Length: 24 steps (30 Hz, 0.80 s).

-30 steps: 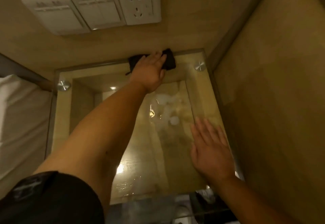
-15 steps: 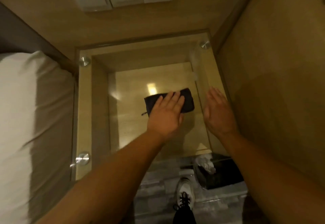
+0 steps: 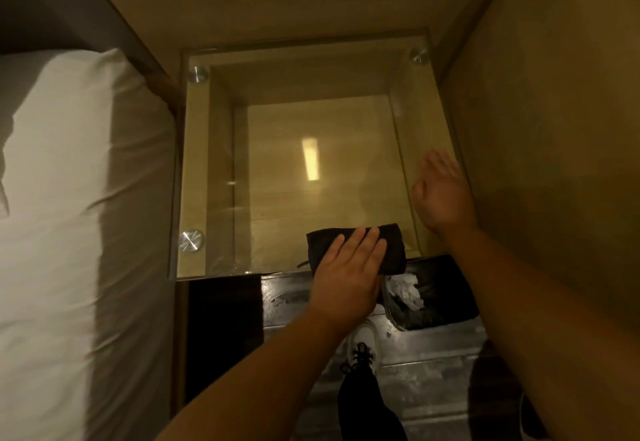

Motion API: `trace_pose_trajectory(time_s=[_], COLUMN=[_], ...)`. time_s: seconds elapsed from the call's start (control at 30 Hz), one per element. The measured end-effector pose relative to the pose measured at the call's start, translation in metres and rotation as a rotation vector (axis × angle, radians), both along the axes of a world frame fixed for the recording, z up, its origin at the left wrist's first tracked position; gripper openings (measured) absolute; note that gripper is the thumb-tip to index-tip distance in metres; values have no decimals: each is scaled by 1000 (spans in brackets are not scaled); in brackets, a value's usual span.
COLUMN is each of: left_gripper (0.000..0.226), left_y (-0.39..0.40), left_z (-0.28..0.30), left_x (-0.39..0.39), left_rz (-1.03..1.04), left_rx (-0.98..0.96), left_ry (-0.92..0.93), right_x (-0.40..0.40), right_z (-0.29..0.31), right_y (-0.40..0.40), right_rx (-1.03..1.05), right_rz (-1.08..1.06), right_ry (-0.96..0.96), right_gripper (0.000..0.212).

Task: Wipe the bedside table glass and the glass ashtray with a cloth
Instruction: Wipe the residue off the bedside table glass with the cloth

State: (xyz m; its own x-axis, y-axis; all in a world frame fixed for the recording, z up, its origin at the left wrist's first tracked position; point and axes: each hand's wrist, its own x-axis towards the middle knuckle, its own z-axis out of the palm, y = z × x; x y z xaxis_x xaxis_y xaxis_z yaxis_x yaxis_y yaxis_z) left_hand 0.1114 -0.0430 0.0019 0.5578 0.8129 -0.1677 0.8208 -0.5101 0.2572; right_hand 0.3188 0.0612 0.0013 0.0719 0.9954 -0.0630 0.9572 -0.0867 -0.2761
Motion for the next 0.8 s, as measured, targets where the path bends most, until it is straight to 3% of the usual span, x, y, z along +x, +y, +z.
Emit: trace_pose_trajectory(time_s=[0.33,0.47,0.53,0.63,0.7,0.8], left_gripper=[59,54,49,34,26,26], left_y=[-12,1,14,56,103,193], left_z=[0,3,12,50,71,89], left_x=[-82,-115,-103,-61,-30,12], left_rz=[67,54,171,558,779,863], left_rx=[-11,29,-57,-265,-312,-330], left_ry=[81,16,-139,-508,-651,-876], right_x=[0,0,-2,-2,-2,-2], right_z=[5,3,3,5,6,9], right_y=[-12,-12,-12,-10,-9,-8], right_rx=[-77,-95,-93,-120,-117,-128], right_rz=[7,-7,-20,-13,-14,-14], right_ry=[-44,-96,-100,-93,-91,-114], right_gripper=[61,62,68,70,67,61])
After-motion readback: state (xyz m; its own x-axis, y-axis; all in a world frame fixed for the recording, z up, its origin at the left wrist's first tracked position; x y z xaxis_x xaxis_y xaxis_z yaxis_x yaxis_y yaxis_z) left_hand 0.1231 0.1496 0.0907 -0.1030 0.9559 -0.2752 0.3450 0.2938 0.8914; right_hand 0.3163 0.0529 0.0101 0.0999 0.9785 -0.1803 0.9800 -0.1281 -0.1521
